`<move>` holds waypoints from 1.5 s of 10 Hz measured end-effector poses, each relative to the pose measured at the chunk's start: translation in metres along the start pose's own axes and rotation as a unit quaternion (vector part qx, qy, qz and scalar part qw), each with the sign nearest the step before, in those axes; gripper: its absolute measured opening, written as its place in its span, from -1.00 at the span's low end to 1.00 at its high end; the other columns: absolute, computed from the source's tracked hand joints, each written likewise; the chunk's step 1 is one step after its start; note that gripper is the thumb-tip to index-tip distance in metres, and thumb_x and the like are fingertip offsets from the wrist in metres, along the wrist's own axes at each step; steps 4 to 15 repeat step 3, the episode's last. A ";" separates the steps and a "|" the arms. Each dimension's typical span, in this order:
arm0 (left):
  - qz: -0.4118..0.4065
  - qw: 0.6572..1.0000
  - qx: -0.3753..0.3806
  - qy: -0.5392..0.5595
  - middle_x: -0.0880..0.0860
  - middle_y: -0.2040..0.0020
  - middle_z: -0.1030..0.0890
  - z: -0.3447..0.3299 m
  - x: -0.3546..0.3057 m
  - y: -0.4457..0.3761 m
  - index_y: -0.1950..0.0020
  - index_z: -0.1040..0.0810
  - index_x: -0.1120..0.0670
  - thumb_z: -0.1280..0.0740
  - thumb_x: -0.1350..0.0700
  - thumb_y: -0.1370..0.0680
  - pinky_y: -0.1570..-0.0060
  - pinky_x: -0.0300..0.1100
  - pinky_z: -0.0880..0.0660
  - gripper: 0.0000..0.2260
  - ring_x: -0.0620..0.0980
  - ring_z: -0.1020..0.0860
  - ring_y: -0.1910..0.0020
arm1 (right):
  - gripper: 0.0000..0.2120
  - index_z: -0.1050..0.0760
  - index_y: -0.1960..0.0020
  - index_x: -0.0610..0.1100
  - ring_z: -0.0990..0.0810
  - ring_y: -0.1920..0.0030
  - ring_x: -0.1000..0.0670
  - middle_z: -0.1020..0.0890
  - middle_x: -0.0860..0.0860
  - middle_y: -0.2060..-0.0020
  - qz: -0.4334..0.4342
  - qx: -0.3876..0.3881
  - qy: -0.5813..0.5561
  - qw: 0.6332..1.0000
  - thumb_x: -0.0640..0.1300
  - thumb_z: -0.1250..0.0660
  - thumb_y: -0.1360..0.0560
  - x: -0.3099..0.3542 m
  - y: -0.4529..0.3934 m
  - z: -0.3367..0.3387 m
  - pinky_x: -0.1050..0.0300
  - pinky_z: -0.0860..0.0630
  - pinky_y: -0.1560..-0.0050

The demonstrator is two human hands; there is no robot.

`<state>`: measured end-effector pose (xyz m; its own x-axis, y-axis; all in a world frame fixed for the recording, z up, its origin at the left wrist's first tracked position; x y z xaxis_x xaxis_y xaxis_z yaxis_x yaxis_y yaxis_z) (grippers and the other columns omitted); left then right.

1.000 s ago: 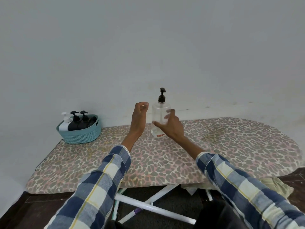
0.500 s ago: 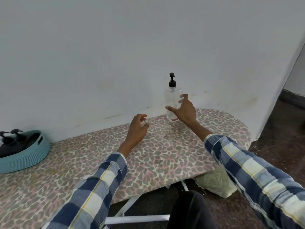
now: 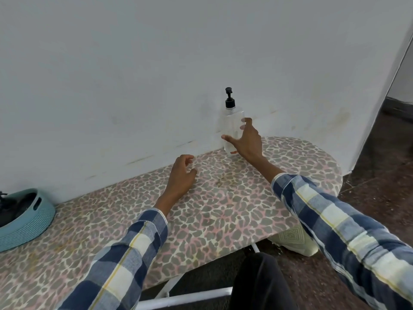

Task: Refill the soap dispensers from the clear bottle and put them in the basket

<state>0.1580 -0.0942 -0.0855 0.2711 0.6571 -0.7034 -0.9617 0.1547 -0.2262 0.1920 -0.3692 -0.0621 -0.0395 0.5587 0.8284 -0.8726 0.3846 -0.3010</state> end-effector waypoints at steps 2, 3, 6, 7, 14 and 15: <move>-0.002 1.000 -0.002 -0.013 0.05 -0.39 -0.52 0.012 0.001 0.007 -0.46 -0.45 0.06 -0.36 0.20 -0.67 -0.35 -0.10 -0.45 -0.64 -0.03 -0.49 -0.36 | -0.13 -0.29 -0.48 -0.16 -0.63 -0.25 -0.18 -0.59 -0.09 -0.32 -0.024 0.019 0.007 1.000 0.27 -0.58 -0.40 0.001 0.009 0.002 0.03 -0.49 0.00; -0.019 1.000 -0.009 -0.023 0.04 -0.39 -0.50 0.022 -0.005 0.013 -0.48 -0.43 0.05 -0.36 0.18 -0.68 -0.36 -0.09 -0.43 -0.63 -0.03 -0.47 -0.39 | -0.10 -0.21 -0.52 -0.20 -0.58 -0.31 -0.23 -0.52 -0.14 -0.37 -0.039 0.005 0.001 0.999 0.27 -0.54 -0.45 -0.001 0.022 0.000 -0.11 -0.59 -0.10; -0.019 1.000 -0.009 -0.023 0.04 -0.39 -0.50 0.022 -0.005 0.013 -0.48 -0.43 0.05 -0.36 0.18 -0.68 -0.36 -0.09 -0.43 -0.63 -0.03 -0.47 -0.39 | -0.10 -0.21 -0.52 -0.20 -0.58 -0.31 -0.23 -0.52 -0.14 -0.37 -0.039 0.005 0.001 0.999 0.27 -0.54 -0.45 -0.001 0.022 0.000 -0.11 -0.59 -0.10; -0.019 1.000 -0.009 -0.023 0.04 -0.39 -0.50 0.022 -0.005 0.013 -0.48 -0.43 0.05 -0.36 0.18 -0.68 -0.36 -0.09 -0.43 -0.63 -0.03 -0.47 -0.39 | -0.10 -0.21 -0.52 -0.20 -0.58 -0.31 -0.23 -0.52 -0.14 -0.37 -0.039 0.005 0.001 0.999 0.27 -0.54 -0.45 -0.001 0.022 0.000 -0.11 -0.59 -0.10; -0.019 1.000 -0.009 -0.023 0.04 -0.39 -0.50 0.022 -0.005 0.013 -0.48 -0.43 0.05 -0.36 0.18 -0.68 -0.36 -0.09 -0.43 -0.63 -0.03 -0.47 -0.39 | -0.10 -0.21 -0.52 -0.20 -0.58 -0.31 -0.23 -0.52 -0.14 -0.37 -0.039 0.005 0.001 0.999 0.27 -0.54 -0.45 -0.001 0.022 0.000 -0.11 -0.59 -0.10; -0.019 1.000 -0.009 -0.023 0.04 -0.39 -0.50 0.022 -0.005 0.013 -0.48 -0.43 0.05 -0.36 0.18 -0.68 -0.36 -0.09 -0.43 -0.63 -0.03 -0.47 -0.39 | -0.10 -0.21 -0.52 -0.20 -0.58 -0.31 -0.23 -0.52 -0.14 -0.37 -0.039 0.005 0.001 0.999 0.27 -0.54 -0.45 -0.001 0.022 0.000 -0.11 -0.59 -0.10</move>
Point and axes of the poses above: each hand's wrist, its own y-axis away from the middle knuckle, its own z-axis out of the back of the hand, x = y × z, the point moved 7 cm from there along -y, towards the middle knuckle
